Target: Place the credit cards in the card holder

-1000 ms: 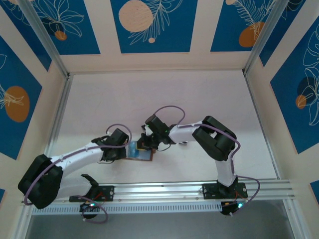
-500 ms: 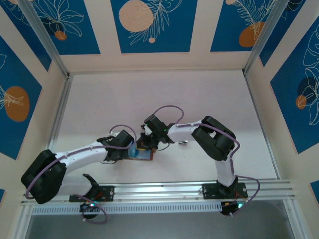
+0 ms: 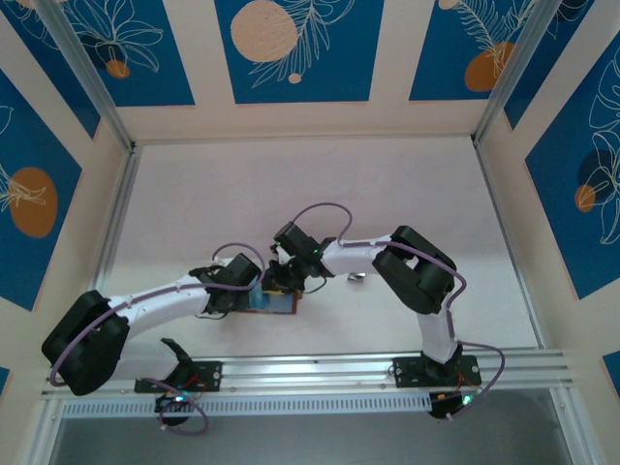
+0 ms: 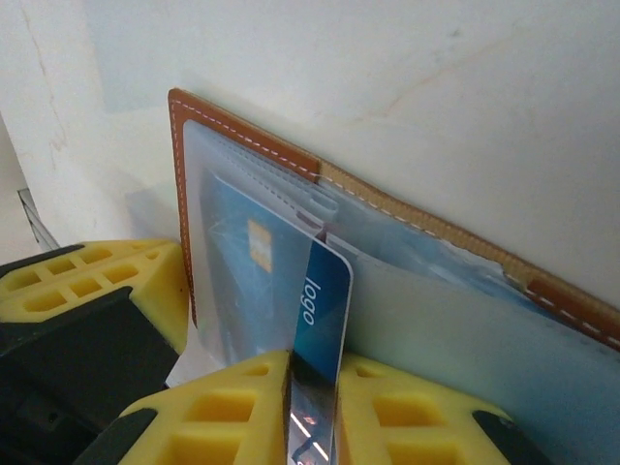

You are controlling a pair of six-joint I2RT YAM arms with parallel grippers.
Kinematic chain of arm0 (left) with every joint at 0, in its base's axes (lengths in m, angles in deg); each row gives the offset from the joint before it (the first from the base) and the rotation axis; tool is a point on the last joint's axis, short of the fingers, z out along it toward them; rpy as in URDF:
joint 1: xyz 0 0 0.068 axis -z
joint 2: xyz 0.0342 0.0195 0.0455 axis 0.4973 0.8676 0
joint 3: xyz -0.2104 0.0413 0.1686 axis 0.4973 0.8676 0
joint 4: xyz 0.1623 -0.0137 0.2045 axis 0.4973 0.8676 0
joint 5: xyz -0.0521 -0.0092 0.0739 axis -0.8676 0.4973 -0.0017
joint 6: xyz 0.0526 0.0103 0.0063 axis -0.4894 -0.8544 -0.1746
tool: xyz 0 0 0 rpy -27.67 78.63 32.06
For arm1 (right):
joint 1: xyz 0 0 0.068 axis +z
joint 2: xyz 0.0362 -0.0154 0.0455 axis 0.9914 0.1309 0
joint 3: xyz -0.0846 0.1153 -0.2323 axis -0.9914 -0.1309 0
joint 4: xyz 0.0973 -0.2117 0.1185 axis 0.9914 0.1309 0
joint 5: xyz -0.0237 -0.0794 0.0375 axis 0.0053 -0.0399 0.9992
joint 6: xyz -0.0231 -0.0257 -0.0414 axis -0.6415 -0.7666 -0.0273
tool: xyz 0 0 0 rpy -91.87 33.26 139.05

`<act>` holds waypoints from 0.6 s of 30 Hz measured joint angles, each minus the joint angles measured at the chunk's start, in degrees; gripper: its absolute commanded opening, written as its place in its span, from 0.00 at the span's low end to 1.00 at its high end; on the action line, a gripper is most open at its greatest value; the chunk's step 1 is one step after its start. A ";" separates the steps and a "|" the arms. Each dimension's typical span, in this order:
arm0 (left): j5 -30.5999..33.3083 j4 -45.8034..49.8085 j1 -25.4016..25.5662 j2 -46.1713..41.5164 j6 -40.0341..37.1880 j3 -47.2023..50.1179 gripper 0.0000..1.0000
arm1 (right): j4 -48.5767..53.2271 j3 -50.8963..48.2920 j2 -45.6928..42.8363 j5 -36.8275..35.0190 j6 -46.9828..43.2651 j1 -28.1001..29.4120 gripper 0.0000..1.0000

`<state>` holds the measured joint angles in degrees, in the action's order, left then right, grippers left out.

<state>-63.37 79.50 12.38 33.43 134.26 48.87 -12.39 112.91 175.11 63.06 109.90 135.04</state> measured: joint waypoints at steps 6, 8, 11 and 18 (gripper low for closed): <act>0.00 0.02 0.00 -0.07 0.13 0.00 0.06 | 7.28 5.62 2.19 -0.28 -1.11 1.40 0.21; 0.00 0.00 0.00 -0.07 0.13 0.00 0.06 | 10.01 7.32 2.86 -0.46 -1.55 1.73 0.21; 0.00 -0.04 0.00 -0.04 0.13 0.02 0.06 | 12.70 9.44 3.85 -0.39 -1.95 1.88 0.21; 0.00 -0.13 0.00 -0.04 0.15 0.07 0.06 | 15.15 12.02 5.62 1.66 -1.95 1.84 0.21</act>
<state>-63.37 79.37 12.38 33.38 134.41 48.94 2.76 124.93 180.72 64.72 107.95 136.87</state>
